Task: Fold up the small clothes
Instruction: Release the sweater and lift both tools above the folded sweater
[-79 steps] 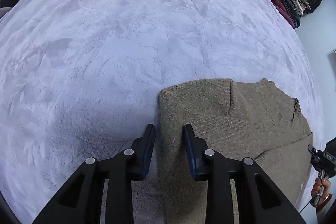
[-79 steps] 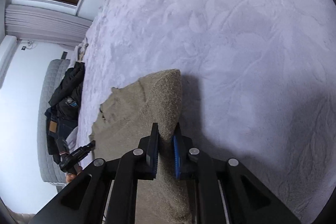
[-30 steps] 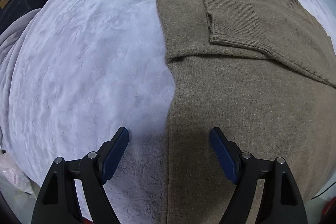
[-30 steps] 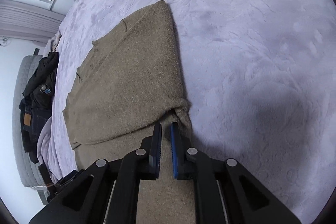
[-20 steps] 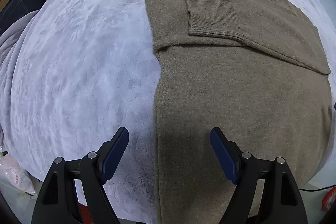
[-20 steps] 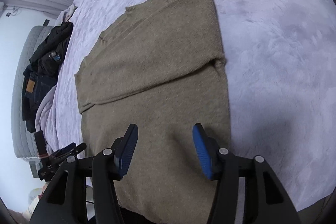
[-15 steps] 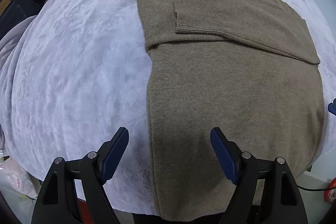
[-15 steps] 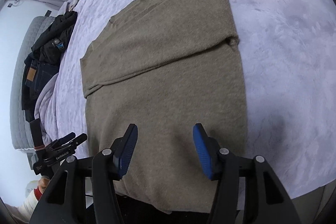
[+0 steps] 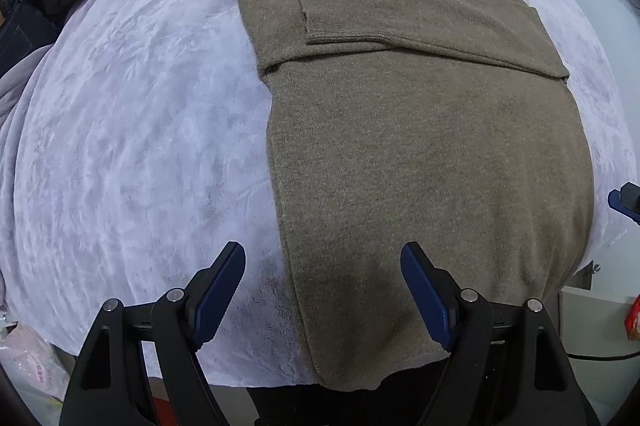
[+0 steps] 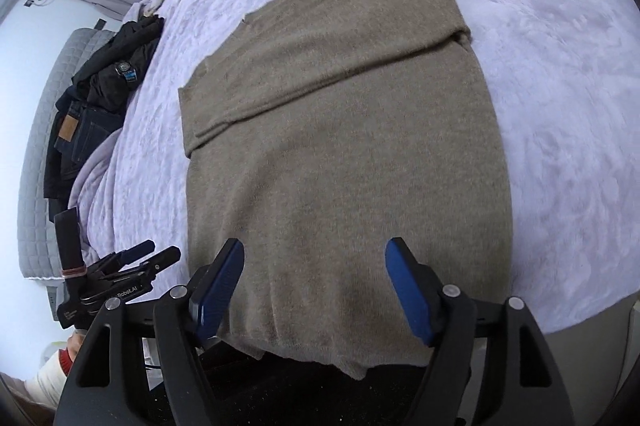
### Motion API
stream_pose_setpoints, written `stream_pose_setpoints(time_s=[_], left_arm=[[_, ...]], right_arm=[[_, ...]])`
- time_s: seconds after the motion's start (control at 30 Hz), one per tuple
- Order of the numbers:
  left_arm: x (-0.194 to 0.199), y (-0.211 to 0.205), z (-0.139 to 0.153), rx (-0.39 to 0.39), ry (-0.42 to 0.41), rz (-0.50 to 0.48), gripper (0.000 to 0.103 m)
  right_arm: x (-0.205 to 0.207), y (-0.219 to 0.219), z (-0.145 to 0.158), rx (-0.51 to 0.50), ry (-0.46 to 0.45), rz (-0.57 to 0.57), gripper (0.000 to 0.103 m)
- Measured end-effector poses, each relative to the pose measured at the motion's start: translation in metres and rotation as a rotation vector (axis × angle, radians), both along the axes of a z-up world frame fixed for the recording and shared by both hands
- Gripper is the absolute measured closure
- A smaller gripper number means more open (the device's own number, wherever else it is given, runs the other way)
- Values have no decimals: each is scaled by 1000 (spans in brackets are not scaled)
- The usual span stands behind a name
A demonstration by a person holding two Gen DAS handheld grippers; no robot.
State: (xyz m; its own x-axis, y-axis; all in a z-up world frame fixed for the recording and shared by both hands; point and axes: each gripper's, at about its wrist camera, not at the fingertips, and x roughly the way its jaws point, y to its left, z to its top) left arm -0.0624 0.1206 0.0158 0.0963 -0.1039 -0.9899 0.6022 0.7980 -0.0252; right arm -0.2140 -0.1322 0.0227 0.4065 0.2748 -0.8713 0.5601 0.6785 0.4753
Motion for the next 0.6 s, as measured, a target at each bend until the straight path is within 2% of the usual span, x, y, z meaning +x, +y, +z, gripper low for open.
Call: stream_pose_setpoints(time_s=[0.37,0.6], left_arm=[[-30,20,-17,21,41,61,22],[-60,31,-39,8,86,94,22]], right_arm=[[-26,-1,-10,29,65,-1,27],[-52,-10,-38,57,105,63,27]])
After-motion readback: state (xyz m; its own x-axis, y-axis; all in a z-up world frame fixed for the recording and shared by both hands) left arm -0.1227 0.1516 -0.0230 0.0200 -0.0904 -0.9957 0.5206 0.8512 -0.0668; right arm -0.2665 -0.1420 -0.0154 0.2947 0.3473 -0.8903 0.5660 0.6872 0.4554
